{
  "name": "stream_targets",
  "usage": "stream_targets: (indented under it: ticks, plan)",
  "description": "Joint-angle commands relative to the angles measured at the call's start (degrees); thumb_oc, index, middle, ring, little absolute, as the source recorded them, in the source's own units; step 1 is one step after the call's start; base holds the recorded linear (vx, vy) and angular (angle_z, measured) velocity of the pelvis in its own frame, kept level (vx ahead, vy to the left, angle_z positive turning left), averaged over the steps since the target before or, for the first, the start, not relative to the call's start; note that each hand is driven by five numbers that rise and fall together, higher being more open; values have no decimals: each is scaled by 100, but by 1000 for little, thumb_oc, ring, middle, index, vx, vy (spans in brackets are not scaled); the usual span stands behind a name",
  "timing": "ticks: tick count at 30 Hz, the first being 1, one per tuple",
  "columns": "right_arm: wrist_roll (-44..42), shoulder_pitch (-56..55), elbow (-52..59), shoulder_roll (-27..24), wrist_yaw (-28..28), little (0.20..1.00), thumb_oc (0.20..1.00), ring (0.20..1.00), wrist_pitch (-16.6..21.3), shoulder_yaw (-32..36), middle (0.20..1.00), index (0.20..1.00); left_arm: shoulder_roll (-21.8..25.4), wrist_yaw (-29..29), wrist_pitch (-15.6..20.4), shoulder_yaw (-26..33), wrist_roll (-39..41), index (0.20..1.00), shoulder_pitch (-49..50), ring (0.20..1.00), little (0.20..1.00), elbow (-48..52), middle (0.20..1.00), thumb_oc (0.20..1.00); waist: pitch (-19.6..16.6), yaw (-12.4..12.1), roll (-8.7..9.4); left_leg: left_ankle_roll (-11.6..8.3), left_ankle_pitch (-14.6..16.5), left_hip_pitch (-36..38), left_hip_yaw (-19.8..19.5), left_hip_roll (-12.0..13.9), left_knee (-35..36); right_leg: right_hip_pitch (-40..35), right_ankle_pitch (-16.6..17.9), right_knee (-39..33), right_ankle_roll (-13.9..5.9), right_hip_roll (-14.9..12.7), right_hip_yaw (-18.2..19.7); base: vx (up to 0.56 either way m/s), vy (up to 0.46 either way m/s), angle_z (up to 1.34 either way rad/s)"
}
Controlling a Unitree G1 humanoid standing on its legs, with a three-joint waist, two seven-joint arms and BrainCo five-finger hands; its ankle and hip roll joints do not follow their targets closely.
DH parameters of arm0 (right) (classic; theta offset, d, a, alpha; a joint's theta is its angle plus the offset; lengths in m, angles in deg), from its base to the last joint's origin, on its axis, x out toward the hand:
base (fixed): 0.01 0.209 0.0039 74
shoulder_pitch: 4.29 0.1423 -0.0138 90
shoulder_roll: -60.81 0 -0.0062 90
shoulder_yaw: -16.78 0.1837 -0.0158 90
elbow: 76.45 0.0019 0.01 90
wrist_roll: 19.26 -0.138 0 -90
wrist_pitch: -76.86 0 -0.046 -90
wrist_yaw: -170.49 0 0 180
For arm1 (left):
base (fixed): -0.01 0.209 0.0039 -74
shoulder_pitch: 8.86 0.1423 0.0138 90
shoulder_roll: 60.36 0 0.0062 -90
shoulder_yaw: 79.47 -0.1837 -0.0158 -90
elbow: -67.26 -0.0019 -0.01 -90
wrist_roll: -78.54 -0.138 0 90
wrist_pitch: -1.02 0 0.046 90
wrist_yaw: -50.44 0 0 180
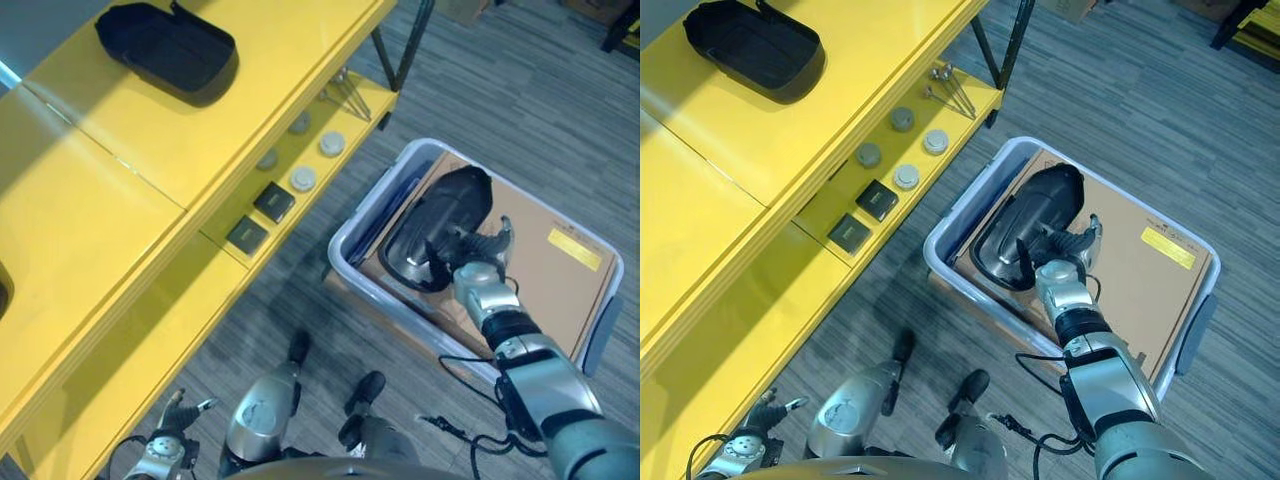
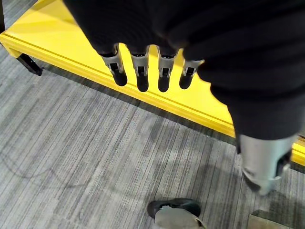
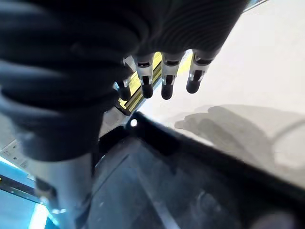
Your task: Move parts from the plastic box to the shelf.
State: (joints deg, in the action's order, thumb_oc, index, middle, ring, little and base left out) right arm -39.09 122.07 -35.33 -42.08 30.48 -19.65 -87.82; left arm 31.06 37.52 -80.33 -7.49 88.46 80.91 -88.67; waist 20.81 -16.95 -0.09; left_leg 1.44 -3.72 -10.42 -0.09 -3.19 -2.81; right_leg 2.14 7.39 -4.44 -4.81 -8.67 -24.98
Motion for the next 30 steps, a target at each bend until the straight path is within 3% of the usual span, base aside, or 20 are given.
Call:
stream_targets:
  ticks: [1,21,30]
  plan:
    - [255,-118,-61,-199,-23,1000,1000,1000,201,-294,1000,1000,197,-75,9,-244,8,1000,223,1000,1000,-118,1000,1000,-393,-131,-63,-161,405,-146,-26,275,63,335,-620,539,-363,-319,356,-32,-20,0]
    - [476,-13,-333,54,-209,1000,1000,1000,-223,-756,1000,1000,242,-38,-4,-271,109,1000,89,1000,1000,-88,1000,1000,-263,-213,-22,-147,390,-330,-104,237,-14,480,-577,572,-375,-308,383,-1,0,0]
    - [527,-47,-837,277,-338,1000,1000,1000,-113,-873,1000,1000,207,-54,30,-330,178,1000,-17,1000,1000,-145,1000,1000,-177,-278,-9,-167,495,-352,-159,235,-59,504,-637,603,-412,-276,442,-5,-1,1]
